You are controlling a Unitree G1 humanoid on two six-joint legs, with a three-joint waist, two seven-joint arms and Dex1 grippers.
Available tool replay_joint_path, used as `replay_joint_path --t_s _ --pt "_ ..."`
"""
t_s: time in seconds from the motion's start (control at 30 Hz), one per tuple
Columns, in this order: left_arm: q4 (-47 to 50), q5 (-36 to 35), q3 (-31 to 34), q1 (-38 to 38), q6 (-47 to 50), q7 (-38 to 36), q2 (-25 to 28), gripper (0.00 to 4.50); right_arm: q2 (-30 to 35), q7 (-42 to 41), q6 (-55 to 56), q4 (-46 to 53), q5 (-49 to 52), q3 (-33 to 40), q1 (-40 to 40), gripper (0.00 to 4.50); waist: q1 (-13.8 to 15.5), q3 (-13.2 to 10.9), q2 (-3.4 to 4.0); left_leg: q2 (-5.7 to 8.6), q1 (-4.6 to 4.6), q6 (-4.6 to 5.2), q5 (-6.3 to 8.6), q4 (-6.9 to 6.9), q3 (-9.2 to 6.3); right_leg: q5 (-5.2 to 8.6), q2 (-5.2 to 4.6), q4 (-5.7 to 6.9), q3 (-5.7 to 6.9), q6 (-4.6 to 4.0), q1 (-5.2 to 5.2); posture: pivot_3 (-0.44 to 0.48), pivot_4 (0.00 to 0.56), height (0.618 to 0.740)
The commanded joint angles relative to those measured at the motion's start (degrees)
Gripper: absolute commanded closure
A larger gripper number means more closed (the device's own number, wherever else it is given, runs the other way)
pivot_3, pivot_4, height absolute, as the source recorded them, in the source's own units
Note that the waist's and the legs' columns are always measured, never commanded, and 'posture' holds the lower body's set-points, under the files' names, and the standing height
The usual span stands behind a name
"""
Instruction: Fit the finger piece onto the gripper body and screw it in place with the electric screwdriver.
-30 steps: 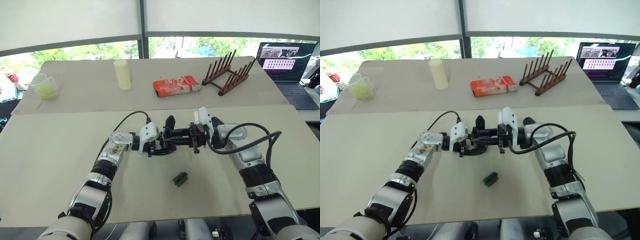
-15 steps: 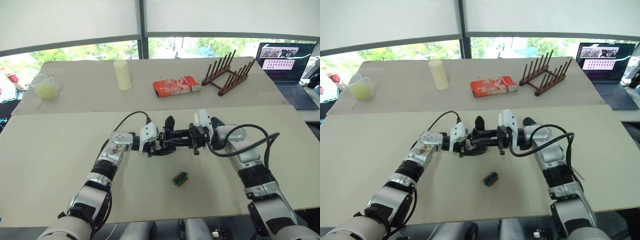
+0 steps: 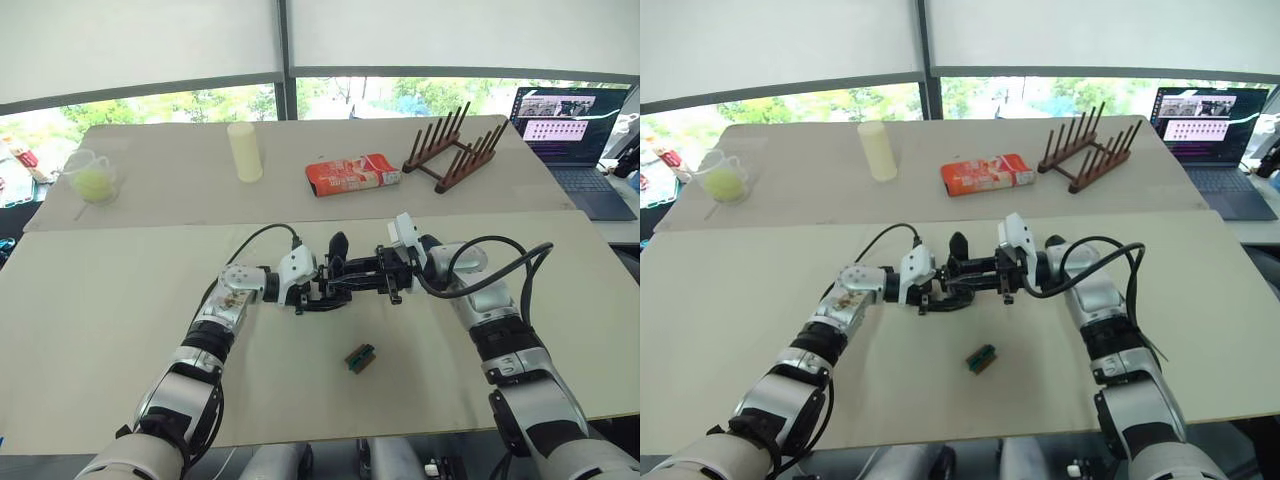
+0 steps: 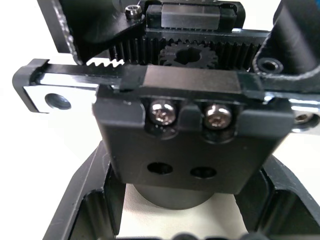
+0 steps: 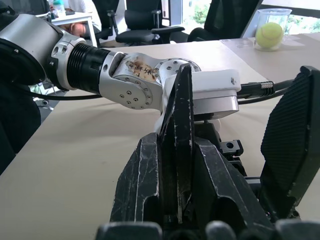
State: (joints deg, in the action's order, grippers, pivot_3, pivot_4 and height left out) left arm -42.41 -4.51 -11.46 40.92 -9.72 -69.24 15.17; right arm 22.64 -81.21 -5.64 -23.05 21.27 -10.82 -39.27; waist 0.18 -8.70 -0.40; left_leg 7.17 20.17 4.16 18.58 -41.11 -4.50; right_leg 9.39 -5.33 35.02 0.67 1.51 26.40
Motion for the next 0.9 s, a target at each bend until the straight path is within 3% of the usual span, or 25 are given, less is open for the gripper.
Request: replay_joint_path --t_s 0.03,0.23,0.57,0.9 --pt "2.90 -1.00 0.91 0.71 0.35 0.14 0.38 2.15 0.31 2.42 -2.35 -0.65 -4.44 -3.20 4.70 4.11 -0.02 0.01 0.01 0.00 0.00 0.00 0.00 0.01 0.00 0.00 0.00 0.00 0.00 0.00 0.00 0.000 0.150 0.740" --pt "3.14 -1.07 0.96 0.64 0.61 0.35 0.48 2.15 1.25 4.27 -0.66 1.13 -4.92 -2.81 7.39 4.11 -0.23 0.19 0.14 0.00 -0.02 0.00 0.00 0.03 -0.01 0.00 0.02 0.00 -0.01 0.00 0.00 0.000 0.150 0.740" --pt "3.87 -1.18 0.89 0.45 1.00 0.47 0.46 2.15 1.17 -3.57 -3.46 -6.89 -7.29 -8.56 0.25 4.11 -0.46 0.25 0.16 -0.01 -0.07 0.00 0.00 0.05 -0.01 0.00 0.00 -0.01 -0.01 0.00 -0.04 0.000 0.150 0.740" --pt "4.61 -1.58 1.04 -0.07 1.63 0.25 0.91 2.15 3.23 6.44 -11.94 5.73 -4.53 -5.70 9.13 4.11 -0.36 0.61 0.15 0.00 -0.09 0.00 0.00 0.16 -0.03 0.00 -0.01 -0.04 -0.01 0.00 -0.05 0.000 0.150 0.740"
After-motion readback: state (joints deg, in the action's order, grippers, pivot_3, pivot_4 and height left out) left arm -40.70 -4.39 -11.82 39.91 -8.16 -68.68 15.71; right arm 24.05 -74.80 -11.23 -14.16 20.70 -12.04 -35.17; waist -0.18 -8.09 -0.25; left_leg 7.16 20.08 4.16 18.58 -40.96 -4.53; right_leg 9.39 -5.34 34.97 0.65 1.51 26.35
